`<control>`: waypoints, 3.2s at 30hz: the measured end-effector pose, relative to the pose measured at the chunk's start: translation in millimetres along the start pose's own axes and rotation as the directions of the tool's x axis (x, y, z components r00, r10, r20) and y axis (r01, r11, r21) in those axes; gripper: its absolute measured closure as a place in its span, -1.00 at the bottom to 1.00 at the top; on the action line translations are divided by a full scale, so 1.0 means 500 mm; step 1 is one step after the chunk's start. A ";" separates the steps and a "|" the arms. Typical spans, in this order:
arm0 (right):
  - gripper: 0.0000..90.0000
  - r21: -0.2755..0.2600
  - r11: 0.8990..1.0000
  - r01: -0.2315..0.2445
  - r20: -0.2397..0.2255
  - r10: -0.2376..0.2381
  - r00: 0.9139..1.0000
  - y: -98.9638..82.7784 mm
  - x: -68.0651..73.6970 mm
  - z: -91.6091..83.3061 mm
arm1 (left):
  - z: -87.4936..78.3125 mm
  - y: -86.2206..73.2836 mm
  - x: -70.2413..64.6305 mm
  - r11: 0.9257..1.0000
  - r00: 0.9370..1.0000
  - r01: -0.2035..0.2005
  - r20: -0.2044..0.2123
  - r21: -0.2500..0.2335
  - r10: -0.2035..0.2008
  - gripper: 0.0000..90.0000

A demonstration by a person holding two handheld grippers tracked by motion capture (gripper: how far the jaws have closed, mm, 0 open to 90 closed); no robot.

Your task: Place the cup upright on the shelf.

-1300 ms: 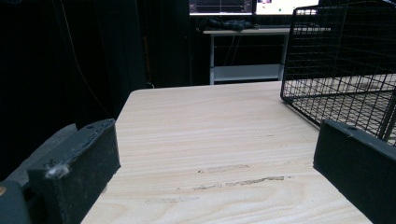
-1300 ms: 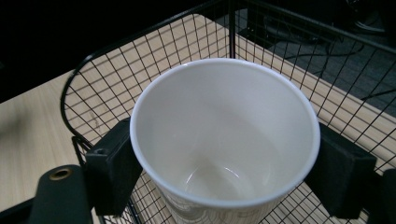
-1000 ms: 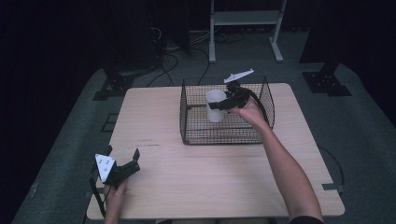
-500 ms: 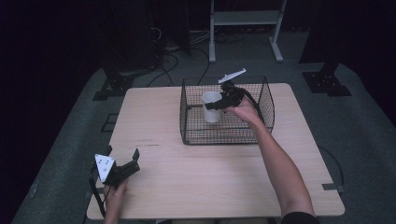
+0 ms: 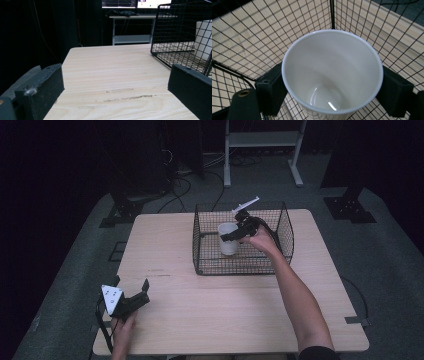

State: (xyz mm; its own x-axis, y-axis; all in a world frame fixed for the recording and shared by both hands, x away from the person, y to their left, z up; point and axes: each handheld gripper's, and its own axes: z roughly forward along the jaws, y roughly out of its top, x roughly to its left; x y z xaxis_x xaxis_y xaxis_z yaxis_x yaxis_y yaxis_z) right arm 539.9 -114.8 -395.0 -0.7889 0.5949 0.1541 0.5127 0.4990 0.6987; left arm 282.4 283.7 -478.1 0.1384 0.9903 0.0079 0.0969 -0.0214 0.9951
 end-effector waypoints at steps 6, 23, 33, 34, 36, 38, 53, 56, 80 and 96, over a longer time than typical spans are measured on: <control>-0.58 0.025 1.000 0.011 0.009 -0.011 1.000 -0.001 0.005 0.013 | -0.001 0.000 0.002 1.000 1.000 0.011 0.001 -0.002 -0.011 -1.00; -0.69 0.027 0.999 0.037 0.000 -0.037 0.999 0.002 0.026 -0.007 | -0.001 0.000 0.001 1.000 1.000 0.006 0.001 -0.001 -0.006 -1.00; -0.71 -0.029 0.999 0.031 -0.005 -0.031 1.000 0.007 0.031 -0.046 | -0.001 0.000 0.000 1.000 1.000 0.003 0.002 -0.002 -0.003 -1.00; -0.71 -0.035 0.999 0.032 -0.001 -0.032 0.999 0.007 0.032 -0.051 | -0.001 0.000 -0.001 1.000 1.000 0.001 0.001 -0.002 -0.001 -1.00; -0.71 -0.058 0.998 0.020 0.008 -0.020 1.000 0.005 0.028 -0.066 | -0.001 0.000 -0.001 1.000 1.000 0.000 0.000 -0.002 0.000 -1.00; -0.71 -0.060 0.998 0.016 0.014 -0.015 1.000 0.004 0.026 -0.071 | -0.001 0.000 -0.001 1.000 1.000 0.001 0.000 -0.002 -0.001 -1.00; -0.71 -0.113 0.993 -0.033 0.059 0.039 0.998 -0.017 0.006 -0.130 | -0.001 0.000 -0.001 1.000 1.000 0.002 -0.001 -0.001 -0.002 -1.00; -0.71 -0.121 0.992 -0.038 0.054 0.045 0.998 -0.017 0.006 -0.136 | -0.001 0.000 0.000 1.000 1.000 0.002 0.000 -0.001 -0.002 -1.00; -0.70 -0.141 0.989 -0.037 0.030 0.042 0.999 -0.047 0.029 -0.192 | 0.000 0.000 -0.002 1.000 1.000 -0.003 0.001 -0.002 0.003 -1.00; -0.69 -0.159 0.987 0.005 -0.008 -0.007 1.000 -0.078 0.070 -0.221 | 0.000 0.000 -0.002 1.000 1.000 -0.003 0.001 -0.001 0.003 -1.00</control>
State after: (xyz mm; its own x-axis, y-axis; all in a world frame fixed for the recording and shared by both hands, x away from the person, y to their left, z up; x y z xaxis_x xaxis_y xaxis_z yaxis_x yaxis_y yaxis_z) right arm 454.9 -183.4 -339.7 -0.7951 0.5864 0.1549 0.4482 0.3960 0.8014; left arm 282.1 282.7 -478.2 0.1394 0.9902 0.0109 0.0950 -0.0244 0.9952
